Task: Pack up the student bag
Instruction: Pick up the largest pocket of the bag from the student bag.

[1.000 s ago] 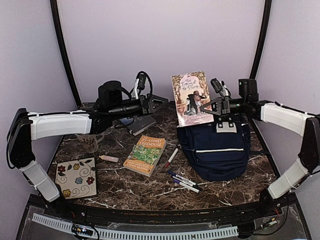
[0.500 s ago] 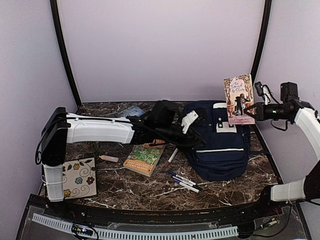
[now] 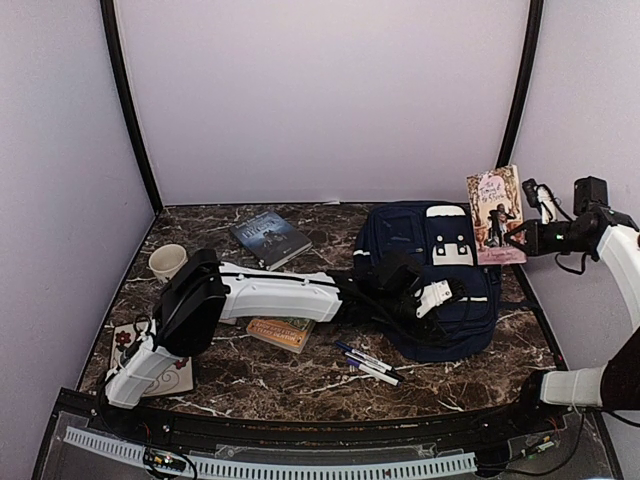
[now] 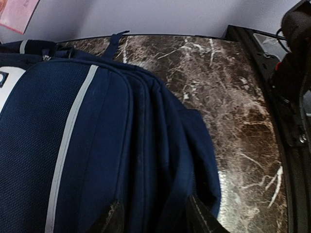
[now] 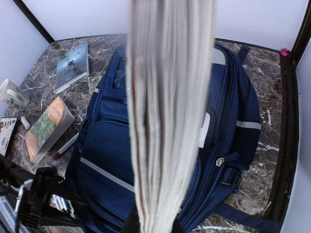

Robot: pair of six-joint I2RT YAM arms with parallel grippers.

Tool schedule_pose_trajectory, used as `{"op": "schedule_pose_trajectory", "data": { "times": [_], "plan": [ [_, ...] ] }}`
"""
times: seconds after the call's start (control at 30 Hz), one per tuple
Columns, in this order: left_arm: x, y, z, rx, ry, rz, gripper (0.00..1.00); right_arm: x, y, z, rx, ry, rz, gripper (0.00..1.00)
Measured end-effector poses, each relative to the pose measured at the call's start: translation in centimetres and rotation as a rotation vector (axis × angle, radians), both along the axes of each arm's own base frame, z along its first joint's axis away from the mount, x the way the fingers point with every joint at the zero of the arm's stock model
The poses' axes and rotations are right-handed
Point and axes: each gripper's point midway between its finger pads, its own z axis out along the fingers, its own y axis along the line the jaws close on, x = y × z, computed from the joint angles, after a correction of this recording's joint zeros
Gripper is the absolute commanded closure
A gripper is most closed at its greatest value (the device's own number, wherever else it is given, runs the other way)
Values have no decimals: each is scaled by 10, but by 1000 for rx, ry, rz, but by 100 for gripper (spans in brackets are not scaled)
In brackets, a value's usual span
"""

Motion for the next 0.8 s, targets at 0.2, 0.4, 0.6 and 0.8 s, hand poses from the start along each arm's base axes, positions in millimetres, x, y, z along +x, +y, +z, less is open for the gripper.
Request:
{"op": "schedule_pose_trajectory", "data": {
  "times": [0.2,0.4,0.6,0.8],
  "plan": [
    [22,-7,-31,53,-51,74,56,-3,2,-2,-5,3,19,100],
    [32,-5,-34,78,-150,103,56,-7,5,-12,8,23,39,100],
    [35,-2,-31,122,-296,97,50,-10,7,-17,18,35,48,100],
    [43,6,-30,172,-419,112,50,-10,8,-17,9,30,57,100]
  ]
}}
